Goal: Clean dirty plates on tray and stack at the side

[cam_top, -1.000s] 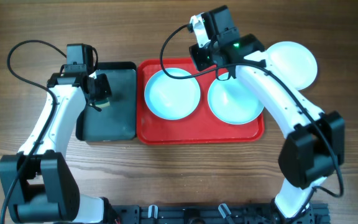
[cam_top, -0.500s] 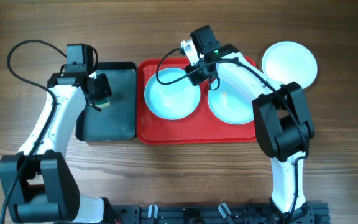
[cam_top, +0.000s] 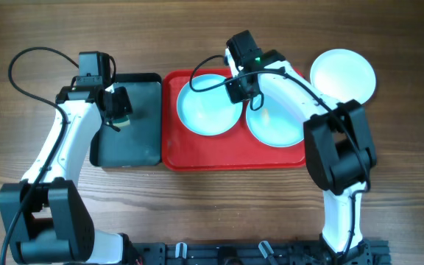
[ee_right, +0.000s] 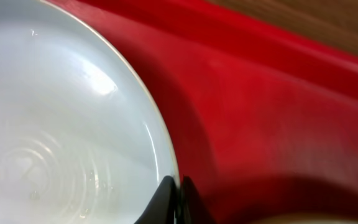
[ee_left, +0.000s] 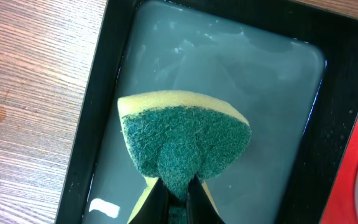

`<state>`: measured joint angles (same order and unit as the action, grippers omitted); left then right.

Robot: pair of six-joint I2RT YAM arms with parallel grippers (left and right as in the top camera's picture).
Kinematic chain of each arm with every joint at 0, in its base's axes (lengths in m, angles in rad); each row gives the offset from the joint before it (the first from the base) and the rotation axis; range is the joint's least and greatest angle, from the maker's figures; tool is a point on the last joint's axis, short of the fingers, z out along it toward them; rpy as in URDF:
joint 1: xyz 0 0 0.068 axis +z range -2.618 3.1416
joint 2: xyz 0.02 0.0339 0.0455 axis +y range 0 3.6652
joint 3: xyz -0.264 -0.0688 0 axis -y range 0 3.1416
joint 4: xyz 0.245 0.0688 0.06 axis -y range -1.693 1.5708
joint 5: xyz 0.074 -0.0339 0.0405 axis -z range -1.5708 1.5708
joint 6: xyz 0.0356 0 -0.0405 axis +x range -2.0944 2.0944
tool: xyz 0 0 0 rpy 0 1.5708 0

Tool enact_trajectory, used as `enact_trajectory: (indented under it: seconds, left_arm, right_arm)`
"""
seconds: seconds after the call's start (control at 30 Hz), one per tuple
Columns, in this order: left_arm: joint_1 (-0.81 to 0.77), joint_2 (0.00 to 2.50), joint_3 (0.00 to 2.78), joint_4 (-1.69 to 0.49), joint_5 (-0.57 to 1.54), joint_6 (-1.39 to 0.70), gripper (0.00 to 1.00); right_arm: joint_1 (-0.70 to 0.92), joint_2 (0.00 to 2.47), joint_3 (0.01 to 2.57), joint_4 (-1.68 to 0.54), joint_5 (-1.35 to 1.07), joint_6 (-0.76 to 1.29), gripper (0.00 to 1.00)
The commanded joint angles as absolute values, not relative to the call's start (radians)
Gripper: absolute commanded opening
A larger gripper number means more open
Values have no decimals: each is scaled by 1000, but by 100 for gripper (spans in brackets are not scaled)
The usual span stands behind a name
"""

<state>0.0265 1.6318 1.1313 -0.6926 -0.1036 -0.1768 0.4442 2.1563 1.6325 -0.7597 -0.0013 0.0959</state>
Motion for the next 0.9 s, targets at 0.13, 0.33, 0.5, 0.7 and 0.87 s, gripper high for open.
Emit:
enact_trajectory:
  seconds: [0.13,0.33,0.5,0.7,0.87]
  left_arm:
    - [30,1636,1126,-685,-94,-168,4]
    - [30,1636,1126,-685,-94,-168,4]
    - [30,1637,1126,-685,-94,-168,4]
    - [30,1637,1126,-685,-94,-168,4]
    - [30,1637,1126,-686,-94,-168,4]
  right_arm:
    - [446,2117,1641,-862,-72,299,5]
    - [445,2128,1641,-767,-18,209,34]
    - [445,2164,1621,-738,-18,182,18]
    - [445,2171,1573,-715,12,183,20]
    - [446,2172,1549,-709,-6,186,14]
